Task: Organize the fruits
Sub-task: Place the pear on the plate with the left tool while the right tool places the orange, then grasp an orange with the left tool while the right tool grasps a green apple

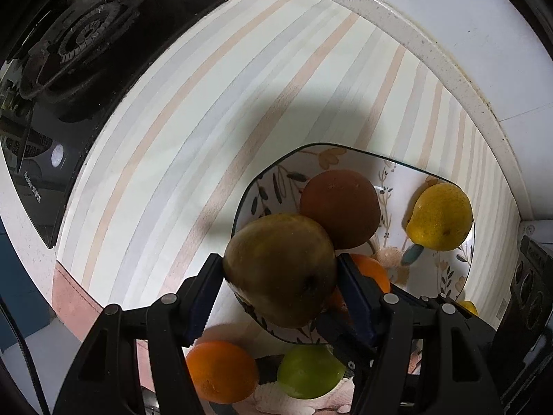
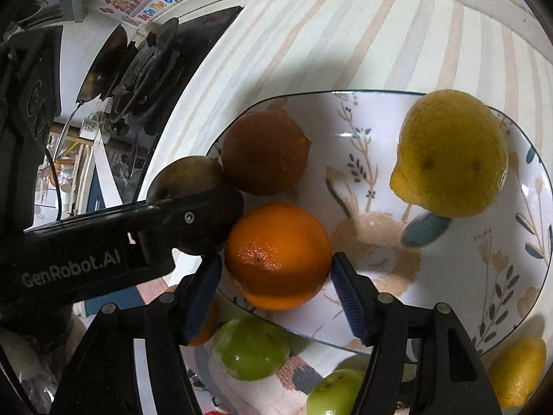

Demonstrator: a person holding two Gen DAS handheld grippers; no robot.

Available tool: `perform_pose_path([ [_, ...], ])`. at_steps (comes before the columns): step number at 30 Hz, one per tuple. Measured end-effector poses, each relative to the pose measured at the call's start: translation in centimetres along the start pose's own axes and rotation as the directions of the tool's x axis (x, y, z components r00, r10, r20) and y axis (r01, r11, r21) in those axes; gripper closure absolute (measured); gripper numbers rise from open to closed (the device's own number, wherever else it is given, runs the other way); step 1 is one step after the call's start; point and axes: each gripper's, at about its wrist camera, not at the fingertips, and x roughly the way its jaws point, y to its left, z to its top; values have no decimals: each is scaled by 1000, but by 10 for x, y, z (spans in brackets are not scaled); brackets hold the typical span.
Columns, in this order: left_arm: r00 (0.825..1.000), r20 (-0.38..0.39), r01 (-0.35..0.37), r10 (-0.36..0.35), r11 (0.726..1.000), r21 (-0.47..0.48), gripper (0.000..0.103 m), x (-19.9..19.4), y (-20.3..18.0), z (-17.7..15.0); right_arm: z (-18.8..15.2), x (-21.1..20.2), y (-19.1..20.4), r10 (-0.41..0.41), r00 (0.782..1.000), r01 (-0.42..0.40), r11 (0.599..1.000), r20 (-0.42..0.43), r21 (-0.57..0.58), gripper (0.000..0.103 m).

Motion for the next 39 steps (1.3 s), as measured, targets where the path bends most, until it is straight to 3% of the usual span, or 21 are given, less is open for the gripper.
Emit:
perform_pose_path([
  [3, 1000, -12, 1, -1, 1000, -13, 38, 0, 0, 3, -2, -7, -2, 4, 1000, -4, 1000, -8, 5, 20],
  [7, 1000, 18, 3, -2, 1000, -19, 17, -8, 3, 4, -5, -15, -1, -37, 999, 37, 999, -15, 0, 13],
  [15, 995, 86, -49, 52, 998, -35, 17, -30, 12, -11, -22, -56, -8, -199, 979, 199, 980, 45, -2, 10],
  [21, 975, 177, -130, 136, 990, -46, 17, -53, 11, -46, -36, -89, -12, -310, 947, 311, 950, 89, -6, 10],
  [28, 948, 260, -182, 181, 983, -20, 17, -77, -6, -87, -57, -123, -12, -347, 929, 351, 936, 128, -13, 10],
  [39, 917, 369, -168, 153, 986, 9, 17, -130, -35, -143, -103, -187, 4, -337, 916, 353, 935, 219, -38, 10],
])
